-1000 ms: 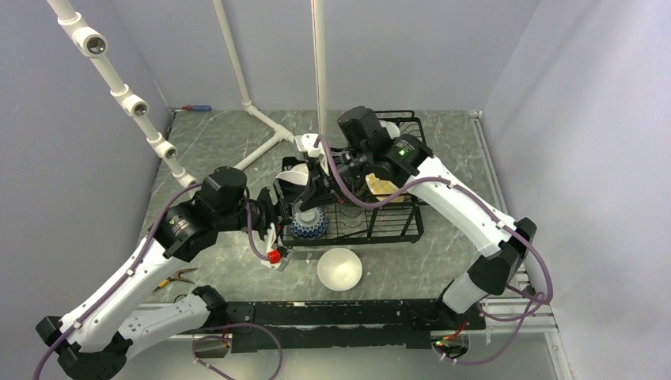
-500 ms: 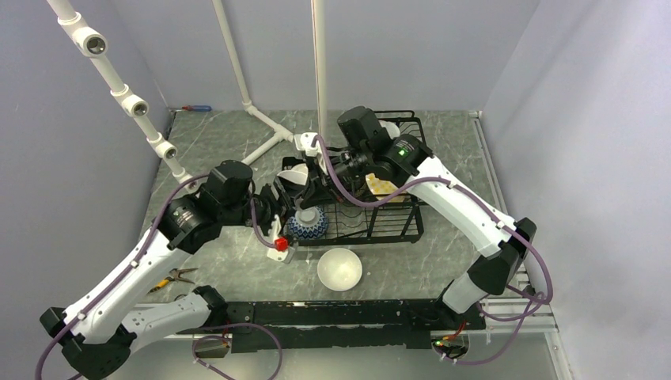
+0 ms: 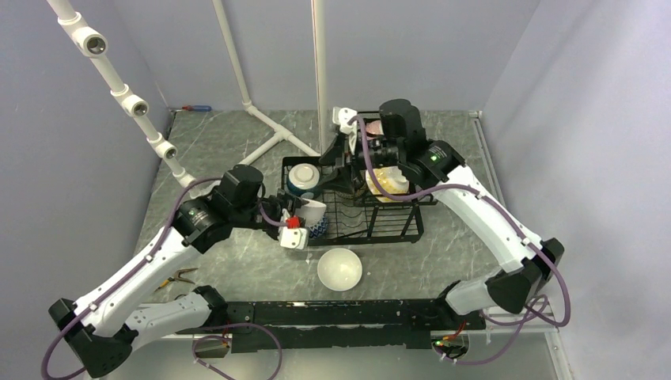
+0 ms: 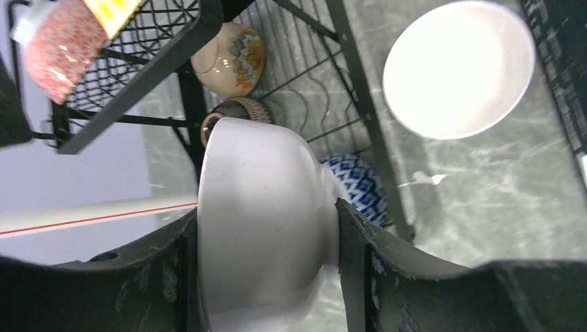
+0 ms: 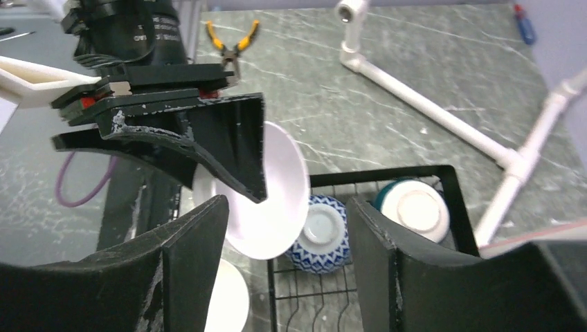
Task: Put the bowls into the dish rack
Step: Turn the bowl upside down on the dish rack, then adjust the bowl in the dish rack.
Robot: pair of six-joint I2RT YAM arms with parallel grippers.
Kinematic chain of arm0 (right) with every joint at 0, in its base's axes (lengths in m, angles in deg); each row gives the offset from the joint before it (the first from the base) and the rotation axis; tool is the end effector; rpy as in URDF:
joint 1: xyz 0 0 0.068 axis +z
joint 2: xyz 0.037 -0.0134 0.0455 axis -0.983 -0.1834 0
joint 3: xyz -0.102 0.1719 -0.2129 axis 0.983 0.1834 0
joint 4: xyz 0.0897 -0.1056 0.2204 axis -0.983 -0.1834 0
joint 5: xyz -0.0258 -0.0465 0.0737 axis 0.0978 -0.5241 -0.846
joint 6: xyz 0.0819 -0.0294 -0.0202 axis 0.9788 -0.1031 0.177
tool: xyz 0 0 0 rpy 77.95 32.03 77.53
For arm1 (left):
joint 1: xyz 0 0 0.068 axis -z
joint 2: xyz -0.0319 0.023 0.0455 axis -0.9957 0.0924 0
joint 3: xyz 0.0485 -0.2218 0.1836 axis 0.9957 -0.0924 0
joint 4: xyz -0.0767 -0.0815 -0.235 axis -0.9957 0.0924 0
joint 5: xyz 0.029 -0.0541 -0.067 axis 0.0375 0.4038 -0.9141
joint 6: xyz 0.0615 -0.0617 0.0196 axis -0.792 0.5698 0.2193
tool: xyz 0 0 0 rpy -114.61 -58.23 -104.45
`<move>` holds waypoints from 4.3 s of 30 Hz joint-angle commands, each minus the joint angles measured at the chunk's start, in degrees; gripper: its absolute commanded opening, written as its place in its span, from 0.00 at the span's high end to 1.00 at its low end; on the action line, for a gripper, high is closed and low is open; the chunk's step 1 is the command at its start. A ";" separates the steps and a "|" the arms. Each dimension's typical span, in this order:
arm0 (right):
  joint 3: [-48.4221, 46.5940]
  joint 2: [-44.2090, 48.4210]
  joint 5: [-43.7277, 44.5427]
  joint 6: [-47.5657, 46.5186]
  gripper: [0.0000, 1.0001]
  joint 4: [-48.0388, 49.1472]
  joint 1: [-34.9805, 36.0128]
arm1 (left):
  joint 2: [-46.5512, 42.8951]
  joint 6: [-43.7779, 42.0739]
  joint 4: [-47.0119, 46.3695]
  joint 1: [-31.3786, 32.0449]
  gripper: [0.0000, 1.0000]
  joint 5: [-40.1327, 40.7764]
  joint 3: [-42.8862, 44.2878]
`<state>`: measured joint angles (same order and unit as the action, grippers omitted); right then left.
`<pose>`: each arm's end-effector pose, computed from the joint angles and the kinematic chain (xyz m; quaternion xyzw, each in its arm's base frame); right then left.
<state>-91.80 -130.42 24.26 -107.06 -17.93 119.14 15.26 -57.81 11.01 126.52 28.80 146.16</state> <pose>0.2159 0.2543 0.4385 -0.5643 0.5690 0.4151 0.4307 0.1320 -0.1690 0.3498 0.7667 0.4144 -0.1196 0.4756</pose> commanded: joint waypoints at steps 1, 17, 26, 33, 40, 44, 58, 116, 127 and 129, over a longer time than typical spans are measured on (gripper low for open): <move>4.84 5.83 2.84 4.98 0.30 10.79 -2.03 | 0.13 19.60 -11.41 0.10 0.97 -6.26 -2.40; 14.42 15.05 13.05 6.83 0.10 18.65 -3.68 | 9.43 86.76 -46.12 -9.63 0.97 -10.26 -14.19; 15.69 16.32 14.27 7.20 0.08 19.33 -3.73 | 18.60 107.50 -58.91 -14.47 0.97 -10.02 -15.60; 16.04 16.81 14.17 6.89 0.07 18.91 -3.77 | 31.42 117.62 -69.45 -14.50 0.97 -17.44 -11.45; 17.13 18.54 14.84 6.40 0.07 19.09 -3.72 | 35.80 114.59 -66.27 -11.91 0.97 -14.08 -8.14; 17.35 18.98 15.00 6.16 0.07 19.13 -3.77 | 38.35 115.14 -68.32 -10.71 0.97 -11.98 -8.19; 17.41 19.72 14.27 5.67 0.07 18.50 -3.77 | 45.80 114.49 -65.51 -6.07 0.95 -7.69 -4.57; 18.32 20.93 13.12 5.57 0.08 19.69 -3.71 | 27.91 83.34 -44.24 0.68 0.36 20.08 -10.17; 18.84 21.45 12.95 5.77 0.08 20.09 -3.75 | 34.49 80.52 -37.41 -0.80 0.73 18.69 -5.43; 18.89 21.52 12.80 5.88 0.08 20.15 -3.72 | 35.28 79.45 -37.82 -0.78 0.73 19.08 -5.12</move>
<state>-72.96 -110.14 38.30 -101.45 -0.84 115.55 48.90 24.20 -27.48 125.76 48.69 138.49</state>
